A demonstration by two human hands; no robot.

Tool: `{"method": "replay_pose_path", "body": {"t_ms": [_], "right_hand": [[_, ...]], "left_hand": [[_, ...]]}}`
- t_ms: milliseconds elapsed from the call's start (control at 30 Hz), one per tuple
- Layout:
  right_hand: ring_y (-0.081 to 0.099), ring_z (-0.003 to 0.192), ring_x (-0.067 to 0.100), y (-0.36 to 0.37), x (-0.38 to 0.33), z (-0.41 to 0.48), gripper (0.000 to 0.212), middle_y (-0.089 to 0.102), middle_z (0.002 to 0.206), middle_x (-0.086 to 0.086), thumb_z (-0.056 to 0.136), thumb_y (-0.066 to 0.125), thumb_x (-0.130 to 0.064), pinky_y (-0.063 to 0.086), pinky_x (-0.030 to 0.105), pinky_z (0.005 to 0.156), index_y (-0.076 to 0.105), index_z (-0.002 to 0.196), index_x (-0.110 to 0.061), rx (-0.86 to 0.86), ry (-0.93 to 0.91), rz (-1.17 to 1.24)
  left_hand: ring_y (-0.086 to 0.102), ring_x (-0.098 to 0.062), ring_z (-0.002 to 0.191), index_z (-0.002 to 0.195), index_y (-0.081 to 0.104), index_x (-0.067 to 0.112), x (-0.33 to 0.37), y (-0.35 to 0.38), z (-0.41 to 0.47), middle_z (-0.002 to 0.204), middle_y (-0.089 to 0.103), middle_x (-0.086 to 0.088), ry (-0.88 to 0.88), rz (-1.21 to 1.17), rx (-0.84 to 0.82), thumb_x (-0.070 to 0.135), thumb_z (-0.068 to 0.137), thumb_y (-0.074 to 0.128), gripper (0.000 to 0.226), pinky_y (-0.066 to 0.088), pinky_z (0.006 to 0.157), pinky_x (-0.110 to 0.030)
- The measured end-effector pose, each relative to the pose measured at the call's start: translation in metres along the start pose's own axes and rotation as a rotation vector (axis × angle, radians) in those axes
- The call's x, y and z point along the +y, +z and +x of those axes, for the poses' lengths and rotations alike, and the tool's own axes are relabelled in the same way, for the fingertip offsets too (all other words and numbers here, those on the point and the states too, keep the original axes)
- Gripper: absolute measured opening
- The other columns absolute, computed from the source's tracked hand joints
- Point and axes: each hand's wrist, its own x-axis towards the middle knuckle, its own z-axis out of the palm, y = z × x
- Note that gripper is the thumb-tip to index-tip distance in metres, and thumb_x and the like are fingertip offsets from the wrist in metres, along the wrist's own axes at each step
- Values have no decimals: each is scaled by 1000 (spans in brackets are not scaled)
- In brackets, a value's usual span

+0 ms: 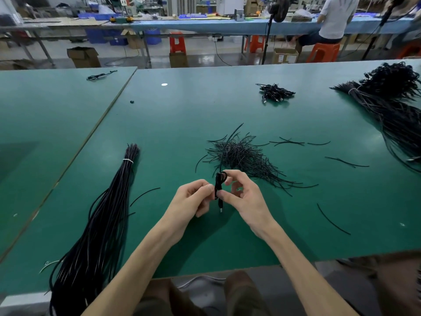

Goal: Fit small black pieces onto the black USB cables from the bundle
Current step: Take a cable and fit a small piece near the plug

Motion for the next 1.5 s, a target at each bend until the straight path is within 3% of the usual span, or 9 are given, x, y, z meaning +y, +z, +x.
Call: {"method": "replay_pose_path", "body": {"t_ms": [200,467,633,800,1033,1200,1333,1433,1500], "right_hand": [[57,83,23,3,0,-2,29,65,94,0,89,72,5,48,42,78,63,96,-22,66,-63,45],[69,88,12,0,3,2,27,73,89,0,86,65,20,54,23,79,72,88,-6,63,-103,116],[73,96,14,-2,1,0,22,78,99,1,92,71,2,55,22,87,81,93,-17,-9,-56,173],[70,94,11,-2,-2,0,17,78,100,1,89,78,-32,56,24,84,78,99,-19,-81,53,156],[67,92,9,-1,-1,0,37,73,95,-8,79,89,-15,54,26,86,65,107,-15,-94,74,80],[61,79,6,0,0,-3,28,70,82,-10,85,83,-9,51,23,76,67,85,-33,-58,12,-27],[67,72,16,1,-3,-5,16,76,82,7,82,86,-13,54,27,66,74,88,-22,-96,77,92],[65,63,20,2,-4,-4,18,75,75,9,82,77,-4,44,23,49,70,96,-15,-118,123,158],[65,62,14,1,-5,-4,19,74,73,5,82,72,-3,45,23,50,68,99,-11,-140,122,168]], "left_hand": [[33,-16,51,69,60,14,8,16,1,68,45,-5,-142,-75,18,20,103,55,35,29,48,-18],[40,-16,55,63,63,19,8,10,6,72,49,-5,-223,-180,77,19,100,57,37,28,51,-26],[43,-9,59,65,66,21,5,-2,6,71,54,3,-214,-280,79,18,100,58,36,31,47,-22],[36,-13,56,69,58,20,5,-7,3,66,46,1,-87,16,115,22,102,57,33,30,51,-21],[30,-12,54,73,54,14,13,0,-1,63,43,5,11,35,41,15,104,54,31,27,50,-18],[30,-8,51,75,53,3,21,5,-7,56,49,14,54,116,-32,10,104,53,30,27,50,-15],[28,-12,55,72,58,1,19,-2,-9,58,40,6,102,261,-51,8,103,57,31,24,52,-23],[41,-19,57,75,59,1,17,-3,-13,61,57,8,177,394,-96,8,103,57,28,35,56,-31],[46,-27,62,78,60,6,15,-4,-13,67,61,2,205,455,-111,11,103,58,26,39,61,-38]]}}
